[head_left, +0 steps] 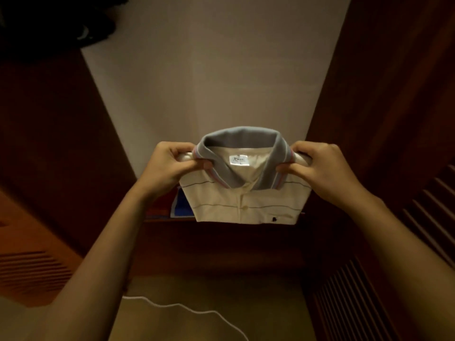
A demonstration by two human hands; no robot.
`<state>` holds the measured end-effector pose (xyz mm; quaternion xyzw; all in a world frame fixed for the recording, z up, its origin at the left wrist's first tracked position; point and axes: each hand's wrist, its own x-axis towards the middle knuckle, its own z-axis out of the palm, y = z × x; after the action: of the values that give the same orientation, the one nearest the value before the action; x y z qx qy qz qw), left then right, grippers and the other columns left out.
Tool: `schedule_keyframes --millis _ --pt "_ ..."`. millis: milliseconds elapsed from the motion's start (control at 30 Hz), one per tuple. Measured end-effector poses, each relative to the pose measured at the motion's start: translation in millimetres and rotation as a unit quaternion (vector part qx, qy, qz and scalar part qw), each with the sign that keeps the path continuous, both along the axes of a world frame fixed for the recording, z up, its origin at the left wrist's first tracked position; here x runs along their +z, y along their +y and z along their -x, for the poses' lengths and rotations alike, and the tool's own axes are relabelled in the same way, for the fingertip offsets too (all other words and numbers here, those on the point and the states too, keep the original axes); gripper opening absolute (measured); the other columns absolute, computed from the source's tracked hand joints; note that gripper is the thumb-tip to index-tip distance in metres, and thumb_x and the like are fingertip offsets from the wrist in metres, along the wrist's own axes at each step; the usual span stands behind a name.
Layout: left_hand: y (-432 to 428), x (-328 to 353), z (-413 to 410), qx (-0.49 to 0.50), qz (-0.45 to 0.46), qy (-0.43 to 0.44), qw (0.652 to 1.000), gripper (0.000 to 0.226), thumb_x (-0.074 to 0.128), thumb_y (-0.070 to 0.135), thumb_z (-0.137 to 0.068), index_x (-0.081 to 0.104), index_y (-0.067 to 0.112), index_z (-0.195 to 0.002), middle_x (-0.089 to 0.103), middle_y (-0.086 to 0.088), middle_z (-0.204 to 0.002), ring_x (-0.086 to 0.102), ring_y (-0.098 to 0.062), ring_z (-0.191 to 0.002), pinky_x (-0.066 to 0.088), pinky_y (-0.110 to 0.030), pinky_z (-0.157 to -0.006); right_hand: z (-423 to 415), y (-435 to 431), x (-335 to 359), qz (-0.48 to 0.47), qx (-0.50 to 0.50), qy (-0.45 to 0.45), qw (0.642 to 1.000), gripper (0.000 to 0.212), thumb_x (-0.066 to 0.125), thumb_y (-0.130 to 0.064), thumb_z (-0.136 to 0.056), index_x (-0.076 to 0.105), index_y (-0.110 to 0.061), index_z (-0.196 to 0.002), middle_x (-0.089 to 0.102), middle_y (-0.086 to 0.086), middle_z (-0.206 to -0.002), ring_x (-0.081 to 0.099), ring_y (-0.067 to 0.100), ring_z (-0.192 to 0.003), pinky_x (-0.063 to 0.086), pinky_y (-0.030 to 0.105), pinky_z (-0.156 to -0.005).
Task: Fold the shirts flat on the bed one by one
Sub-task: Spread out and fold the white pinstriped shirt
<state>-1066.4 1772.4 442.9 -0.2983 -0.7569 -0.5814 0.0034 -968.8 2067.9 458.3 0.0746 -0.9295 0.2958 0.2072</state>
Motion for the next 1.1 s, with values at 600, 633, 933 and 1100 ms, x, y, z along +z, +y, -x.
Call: schedule_keyframes --millis 600,633,933,1100 --pt "254 -141 306 0.023 0.129 0.039 0.991 0.015 0.083 0.028 -0.077 0.077 0.016 -0.084 0.072 0.005 -0.075 0.065 -0.011 -0.069 0.044 -0.025 -0.062 297 252 -150 0.055 -0.07 -0.074 0.993 0.023 0.085 -0.032 -0.073 0.062 -0.033 -0.073 0.062 -0.016 -0.067 0.057 0.003 -0.062 0.04 0.017 -0.055" --pt "269 -156 327 0.017 0.133 0.037 0.99 0.016 0.084 0.026 -0.076 0.077 0.015 -0.084 0.072 0.006 -0.075 0.064 -0.01 -0.069 0.044 -0.023 -0.061 315 265 -167 0.063 -0.076 -0.074 0.992 0.026 0.086 -0.03 -0.072 0.06 -0.034 -0.071 0.06 -0.017 -0.066 0.057 0.001 -0.061 0.04 0.018 -0.055" --pt "376 -367 421 0.009 0.17 -0.061 0.984 0.02 0.085 0.024 -0.076 0.076 0.01 -0.088 0.072 0.0 -0.081 0.065 -0.011 -0.076 0.044 -0.024 -0.066 409 361 -375 0.177 -0.078 -0.173 0.966 0.012 0.082 -0.012 -0.077 0.072 -0.016 -0.083 0.07 -0.01 -0.072 0.063 -0.001 -0.067 0.046 0.016 -0.057" --pt "408 -467 419 0.025 0.128 -0.15 0.98 0.01 0.082 0.018 -0.078 0.076 0.017 -0.086 0.074 0.008 -0.084 0.067 -0.005 -0.084 0.048 -0.024 -0.074 414 394 -473 0.261 -0.138 -0.177 0.939 0.027 0.087 -0.012 -0.07 0.069 -0.031 -0.076 0.068 -0.02 -0.068 0.062 -0.005 -0.063 0.046 0.011 -0.055"
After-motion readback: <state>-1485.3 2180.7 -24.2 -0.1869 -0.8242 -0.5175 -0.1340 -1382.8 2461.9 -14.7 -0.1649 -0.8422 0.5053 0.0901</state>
